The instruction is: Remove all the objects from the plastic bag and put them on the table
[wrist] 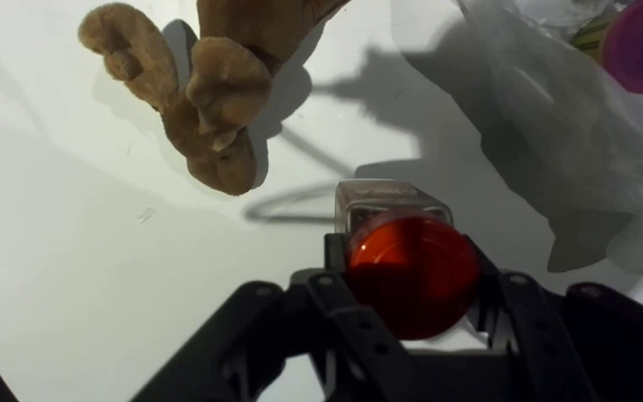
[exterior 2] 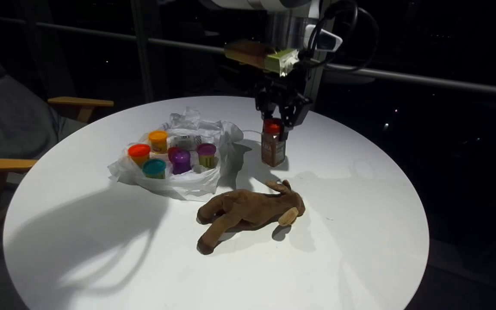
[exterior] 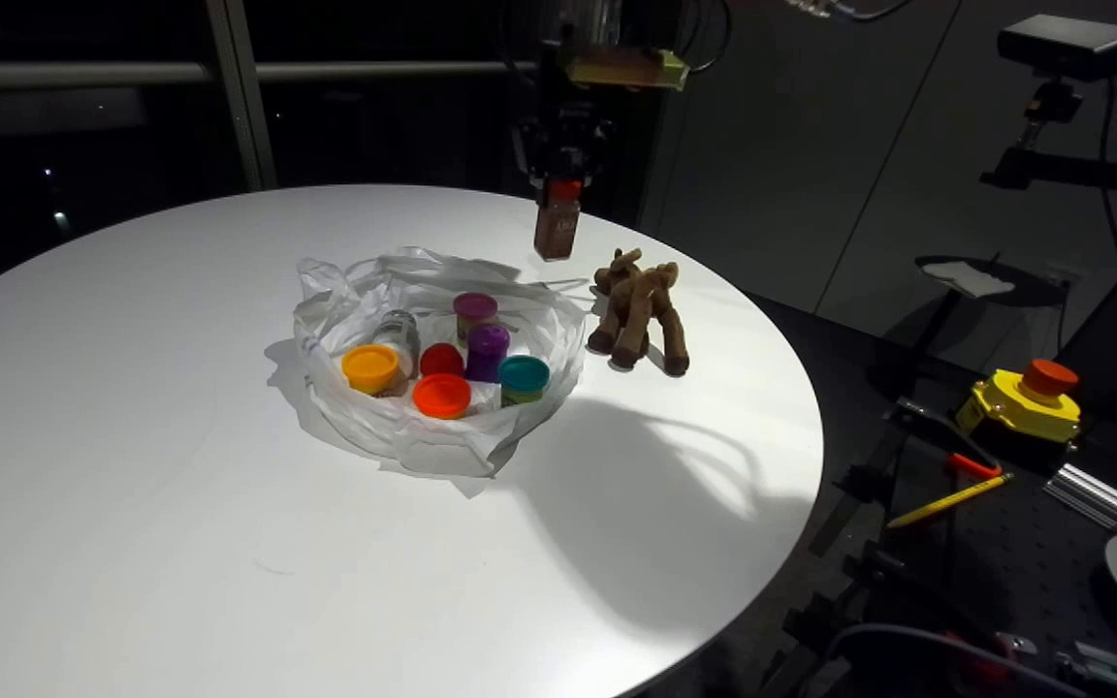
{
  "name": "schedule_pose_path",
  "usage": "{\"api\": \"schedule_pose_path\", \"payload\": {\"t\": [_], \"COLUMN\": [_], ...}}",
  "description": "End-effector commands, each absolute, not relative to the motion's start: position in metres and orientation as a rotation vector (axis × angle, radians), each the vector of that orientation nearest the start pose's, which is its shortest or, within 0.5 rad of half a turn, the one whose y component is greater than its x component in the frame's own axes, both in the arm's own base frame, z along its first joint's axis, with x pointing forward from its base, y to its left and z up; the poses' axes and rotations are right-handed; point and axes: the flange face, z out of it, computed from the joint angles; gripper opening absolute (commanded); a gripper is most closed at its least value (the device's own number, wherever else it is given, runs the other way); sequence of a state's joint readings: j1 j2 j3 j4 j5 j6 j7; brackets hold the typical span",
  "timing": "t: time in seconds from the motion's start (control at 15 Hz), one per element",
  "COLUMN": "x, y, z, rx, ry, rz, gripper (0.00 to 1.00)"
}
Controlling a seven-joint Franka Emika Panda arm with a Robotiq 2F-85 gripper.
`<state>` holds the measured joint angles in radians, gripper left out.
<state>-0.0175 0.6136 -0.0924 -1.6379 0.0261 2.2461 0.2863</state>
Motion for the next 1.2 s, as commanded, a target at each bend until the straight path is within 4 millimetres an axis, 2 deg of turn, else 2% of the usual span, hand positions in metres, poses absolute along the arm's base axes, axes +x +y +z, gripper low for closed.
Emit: {"api": "schedule_pose_path", "payload": {"t": [0.0, 0.2, 0.27, 0.33, 0.47, 0.6, 0.67, 0.8, 0.93, 1.07, 1.13], "x": [0.717, 0.727, 0.730, 0.731, 0.731, 0.729, 0.727, 0.723, 0.717, 0.708, 0.704], "y": [-0.073, -0.077, -0.078, -0.080, -0.082, -0.076, -0.072, -0.061, -0.038, -0.006, 0.012], "z": [0.219, 0.197, 0.206, 0.212, 0.223, 0.242, 0.253, 0.275, 0.293, 0.300, 0.295], "rx": [-3.108, -3.115, -3.110, -3.110, -3.110, -3.116, -3.120, -3.103, -3.068, -3.042, -3.019], "ry": [0.683, 0.691, 0.686, 0.693, 0.688, 0.699, 0.724, 0.778, 0.811, 0.814, 0.846], "rz": [0.107, 0.166, 0.168, 0.159, 0.130, 0.073, 0.051, 0.006, -0.005, -0.002, 0.035], "gripper": [0.24, 0.24, 0.24, 0.74, 0.81, 0.97, 1.00, 1.00, 1.00, 1.00, 1.00]}}
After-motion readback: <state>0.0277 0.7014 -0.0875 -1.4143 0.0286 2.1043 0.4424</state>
